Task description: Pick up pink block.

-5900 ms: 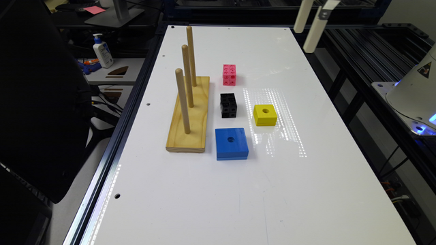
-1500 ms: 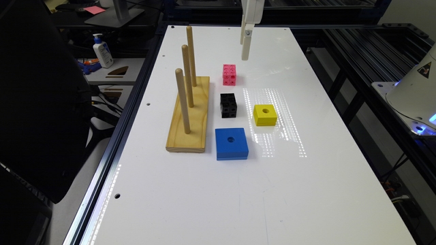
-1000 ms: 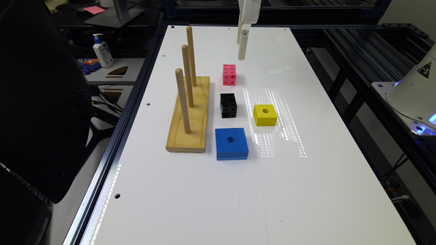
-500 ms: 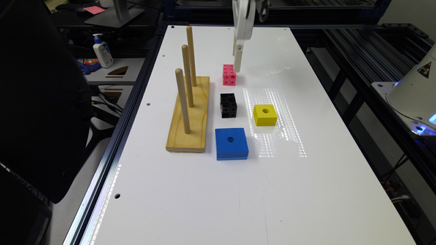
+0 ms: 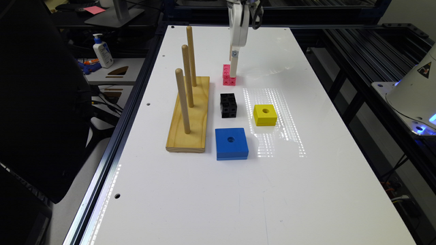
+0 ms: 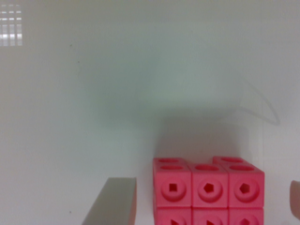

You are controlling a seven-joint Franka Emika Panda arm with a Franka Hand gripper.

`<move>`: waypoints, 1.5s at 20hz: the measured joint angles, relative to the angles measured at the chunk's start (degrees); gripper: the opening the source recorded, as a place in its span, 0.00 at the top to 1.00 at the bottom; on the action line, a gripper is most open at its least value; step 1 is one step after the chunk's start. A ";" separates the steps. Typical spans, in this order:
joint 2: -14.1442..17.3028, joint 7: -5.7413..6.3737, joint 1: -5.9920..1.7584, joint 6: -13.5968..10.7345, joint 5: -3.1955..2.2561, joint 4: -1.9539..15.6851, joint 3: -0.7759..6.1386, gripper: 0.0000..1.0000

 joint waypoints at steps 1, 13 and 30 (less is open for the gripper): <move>0.37 0.00 0.00 0.34 0.00 0.02 0.00 0.00; 4.23 0.00 0.04 3.29 -0.07 1.06 0.11 0.00; 6.60 0.08 0.22 4.38 -0.14 2.82 0.53 1.00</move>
